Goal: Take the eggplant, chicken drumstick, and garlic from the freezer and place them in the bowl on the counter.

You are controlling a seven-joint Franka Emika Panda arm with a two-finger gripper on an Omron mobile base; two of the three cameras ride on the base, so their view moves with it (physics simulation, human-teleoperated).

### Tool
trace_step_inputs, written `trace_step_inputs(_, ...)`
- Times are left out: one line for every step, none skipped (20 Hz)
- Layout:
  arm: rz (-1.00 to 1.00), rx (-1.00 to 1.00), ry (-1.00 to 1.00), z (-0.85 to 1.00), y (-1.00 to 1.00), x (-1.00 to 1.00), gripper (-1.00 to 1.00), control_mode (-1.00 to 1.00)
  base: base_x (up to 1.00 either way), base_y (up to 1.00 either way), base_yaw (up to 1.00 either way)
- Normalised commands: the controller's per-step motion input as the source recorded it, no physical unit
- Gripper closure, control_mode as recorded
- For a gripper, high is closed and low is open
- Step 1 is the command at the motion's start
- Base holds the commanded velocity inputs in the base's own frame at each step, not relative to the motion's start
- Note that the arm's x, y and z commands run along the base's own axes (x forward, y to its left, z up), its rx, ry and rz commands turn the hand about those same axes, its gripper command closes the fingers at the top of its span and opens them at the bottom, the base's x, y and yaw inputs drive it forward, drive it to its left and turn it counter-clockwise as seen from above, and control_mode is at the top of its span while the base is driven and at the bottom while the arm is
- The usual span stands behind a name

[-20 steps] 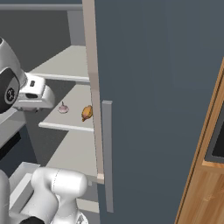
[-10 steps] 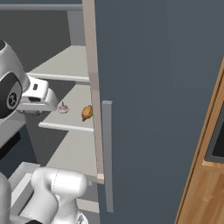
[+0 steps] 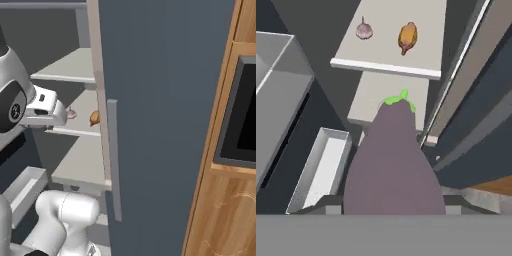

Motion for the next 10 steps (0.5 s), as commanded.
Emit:
trace_step_inputs(0.0, 0.0, 0.0, 0.0, 0.0, 0.0, 1.0, 1.0, -0.87, -0.64, 0.15)
trace_step_inputs(0.0, 0.0, 0.0, 0.0, 0.0, 0.0, 1.0, 1.0, -0.72, -0.65, 0.19)
trace_step_inputs(0.0, 0.0, 0.0, 0.0, 0.0, 0.0, 1.0, 1.0, -0.78, -0.63, 0.24)
trace_step_inputs(0.0, 0.0, 0.0, 0.0, 0.0, 0.0, 1.0, 1.0, -0.86, -0.45, 0.33)
trace_step_inputs(0.0, 0.0, 0.0, 0.0, 0.0, 0.0, 1.0, 1.0, -0.75, -0.3, 0.42)
trace_step_inputs(0.0, 0.0, 0.0, 0.0, 0.0, 0.0, 1.0, 1.0, -0.63, -0.32, 0.49)
trace_step_inputs(0.0, 0.0, 0.0, 0.0, 0.0, 0.0, 1.0, 1.0, -0.52, -0.35, 0.54)
trace_step_inputs(0.0, 0.0, 0.0, 0.0, 0.0, 0.0, 1.0, 1.0, -0.3, -0.11, 0.48)
trace_step_inputs(0.0, 0.0, 0.0, 0.0, 0.0, 0.0, 1.0, 1.0, -0.2, -0.13, 0.51)
trace_step_inputs(0.0, 0.0, 0.0, 0.0, 0.0, 0.0, 1.0, 1.0, -0.14, -0.11, 0.59)
